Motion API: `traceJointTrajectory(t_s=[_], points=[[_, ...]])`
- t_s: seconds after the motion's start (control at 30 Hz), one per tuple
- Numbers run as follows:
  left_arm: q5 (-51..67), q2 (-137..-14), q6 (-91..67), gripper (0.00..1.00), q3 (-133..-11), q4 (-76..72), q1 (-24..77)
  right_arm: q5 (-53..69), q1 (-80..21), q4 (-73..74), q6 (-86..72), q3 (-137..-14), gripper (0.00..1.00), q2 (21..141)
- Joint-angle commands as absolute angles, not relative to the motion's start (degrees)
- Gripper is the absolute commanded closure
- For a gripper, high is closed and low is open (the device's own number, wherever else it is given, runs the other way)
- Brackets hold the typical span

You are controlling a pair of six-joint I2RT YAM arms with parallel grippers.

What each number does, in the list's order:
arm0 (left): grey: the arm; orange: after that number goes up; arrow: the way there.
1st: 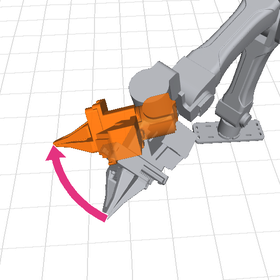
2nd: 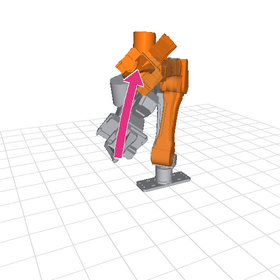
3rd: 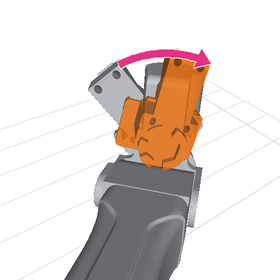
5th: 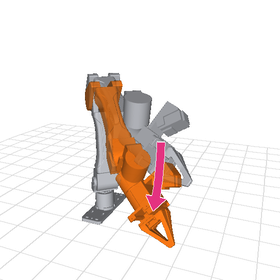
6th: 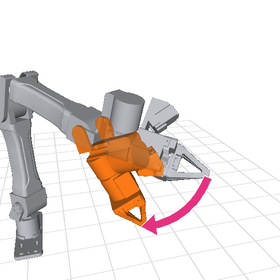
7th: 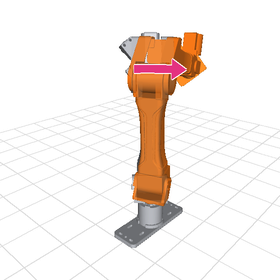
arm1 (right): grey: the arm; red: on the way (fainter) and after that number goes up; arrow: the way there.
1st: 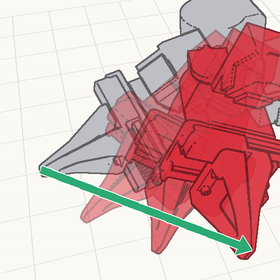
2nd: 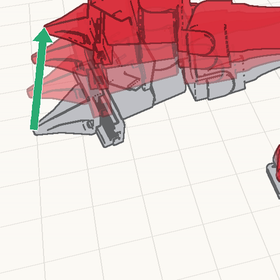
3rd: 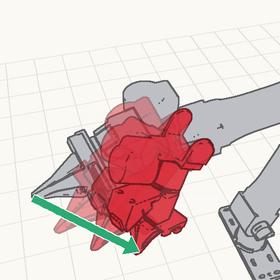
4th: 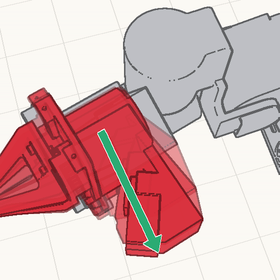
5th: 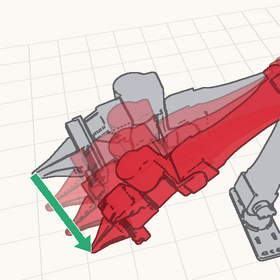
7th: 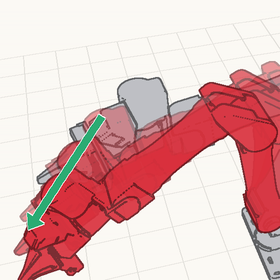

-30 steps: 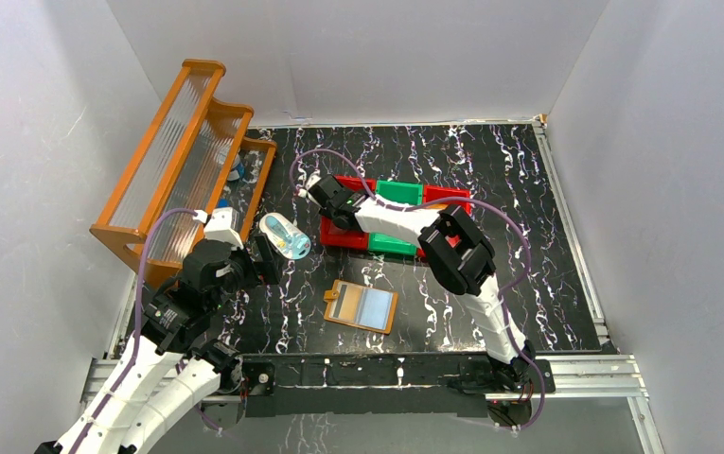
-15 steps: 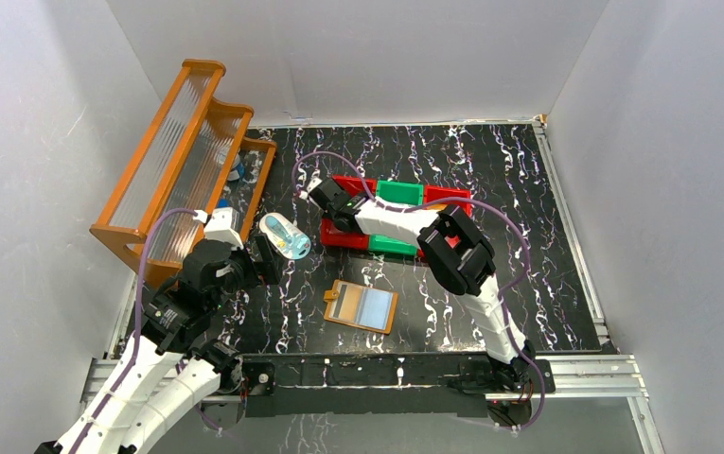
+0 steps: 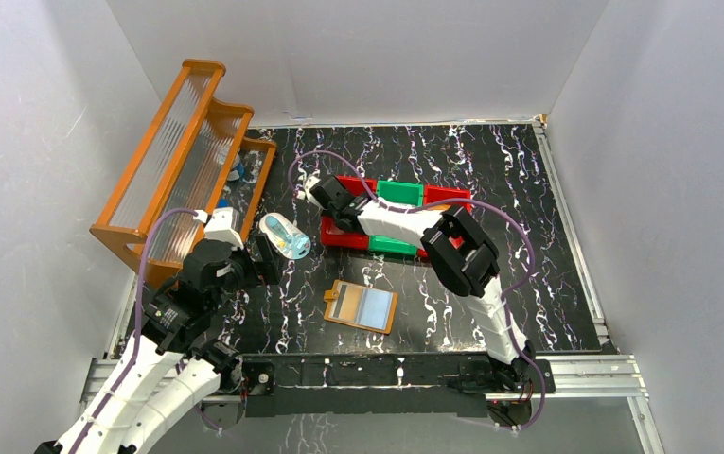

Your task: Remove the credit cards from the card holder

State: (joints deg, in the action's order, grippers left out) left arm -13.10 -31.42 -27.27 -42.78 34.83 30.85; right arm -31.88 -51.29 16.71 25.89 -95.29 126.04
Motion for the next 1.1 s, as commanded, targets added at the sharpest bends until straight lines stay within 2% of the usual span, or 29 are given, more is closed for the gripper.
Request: traceJointTrajectory(t_s=[0.0, 0.1, 0.17, 0.23, 0.4, 0.6, 0.73, 0.83, 0.9, 0.97, 1.07], points=[[-13.9, -31.5, -27.1, 0.02, -42.7, 34.8, 30.5, -29.3, -51.5, 16.1, 29.5, -94.0, 0.88, 124.5], [-13.8, -31.5, -27.1, 0.02, -42.7, 34.9, 30.6, -30.5, -51.4, 16.9, 29.4, -94.1, 0.79, 125.0], [-13.9, -31.5, -27.1, 0.02, -42.7, 34.9, 30.6, -31.1, -51.3, 17.2, 28.9, -94.0, 0.63, 124.7], [-13.8, -31.5, -27.1, 0.02, -42.7, 34.9, 30.6, -31.4, -51.2, 17.2, 28.4, -93.9, 0.54, 123.8], [-13.8, -31.6, -27.2, 0.02, -42.6, 34.8, 30.6, -33.1, -51.2, 16.3, 26.3, -94.2, 0.42, 121.5], [-13.8, -31.7, -27.2, 0.01, -42.5, 34.9, 30.6, -32.4, -51.3, 17.1, 18.1, -94.6, 0.4, 114.9], [-13.5, -32.2, -27.1, 0.02, -42.6, 34.7, 30.6, -28.5, -51.3, 17.7, 1.8, -89.3, 0.39, 105.7], [-12.4, -33.2, -26.9, 0.02, -42.4, 34.4, 30.6, -22.2, -51.3, 12.3, -15.7, -76.8, 0.34, 95.7], [-11.3, -34.3, -26.6, 0.02, -42.3, 34.0, 30.6, -12.6, -51.3, 4.1, -26.7, -66.0, 0.34, 89.2], [-9.8, -35.8, -26.3, 0.02, -42.1, 33.5, 30.6, -4.7, -51.3, -5.3, -37.3, -55.2, 0.37, 84.1], [-4.8, -38.8, -25.3, 0.02, -41.5, 31.5, 30.6, -1.2, -51.4, -16.7, -53.8, -42.3, 0.42, 78.2]])
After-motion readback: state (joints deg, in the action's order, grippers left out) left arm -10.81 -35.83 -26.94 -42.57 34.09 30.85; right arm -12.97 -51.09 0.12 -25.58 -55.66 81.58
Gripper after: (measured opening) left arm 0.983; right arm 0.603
